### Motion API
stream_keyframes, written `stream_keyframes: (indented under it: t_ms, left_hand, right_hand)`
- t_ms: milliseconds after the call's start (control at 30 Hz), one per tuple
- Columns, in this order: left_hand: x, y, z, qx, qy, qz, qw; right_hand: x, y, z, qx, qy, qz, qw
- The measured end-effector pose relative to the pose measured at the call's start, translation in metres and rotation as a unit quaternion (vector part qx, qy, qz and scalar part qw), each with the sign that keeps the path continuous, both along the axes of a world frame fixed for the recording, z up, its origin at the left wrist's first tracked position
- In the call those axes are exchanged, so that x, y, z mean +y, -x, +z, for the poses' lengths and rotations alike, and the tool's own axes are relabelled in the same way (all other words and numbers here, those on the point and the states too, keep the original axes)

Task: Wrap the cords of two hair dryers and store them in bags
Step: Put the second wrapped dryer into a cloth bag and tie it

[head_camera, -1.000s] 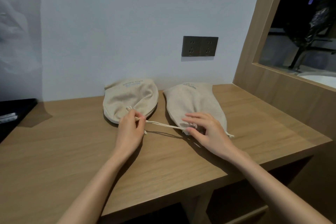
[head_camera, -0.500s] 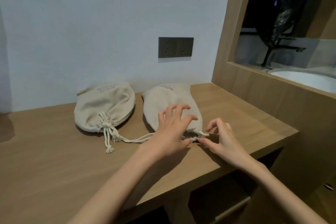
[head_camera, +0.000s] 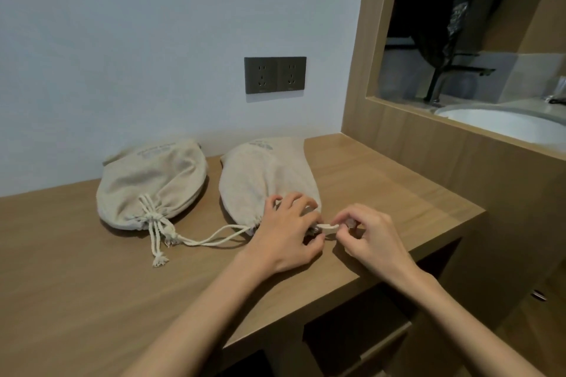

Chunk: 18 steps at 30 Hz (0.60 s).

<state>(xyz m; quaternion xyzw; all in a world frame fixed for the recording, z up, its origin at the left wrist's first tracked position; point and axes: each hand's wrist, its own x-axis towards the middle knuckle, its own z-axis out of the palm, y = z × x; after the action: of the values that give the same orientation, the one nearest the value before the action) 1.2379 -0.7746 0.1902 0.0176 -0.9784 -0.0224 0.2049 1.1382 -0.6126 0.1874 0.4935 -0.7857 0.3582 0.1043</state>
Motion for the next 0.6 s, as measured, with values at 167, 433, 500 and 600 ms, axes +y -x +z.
stream_keyframes:
  t_ms: [167, 433, 500, 600]
  left_hand:
    - [-0.011, -0.003, -0.002, 0.025, 0.026, 0.007, 0.999]
    - [-0.048, -0.026, 0.009, 0.031, 0.072, 0.006, 0.997]
    - [-0.058, -0.034, 0.008, 0.030, 0.086, 0.007, 0.996]
    - [-0.062, -0.038, 0.004, 0.027, 0.070, 0.008, 0.997]
  right_hand:
    - [0.002, 0.005, 0.001, 0.029, 0.020, -0.055, 0.998]
    - [0.011, 0.013, -0.001, 0.028, 0.034, -0.086, 0.995]
    - [0.011, 0.013, 0.000, 0.021, 0.041, -0.094, 0.995]
    - [0.005, 0.015, -0.004, -0.005, 0.031, -0.118, 0.993]
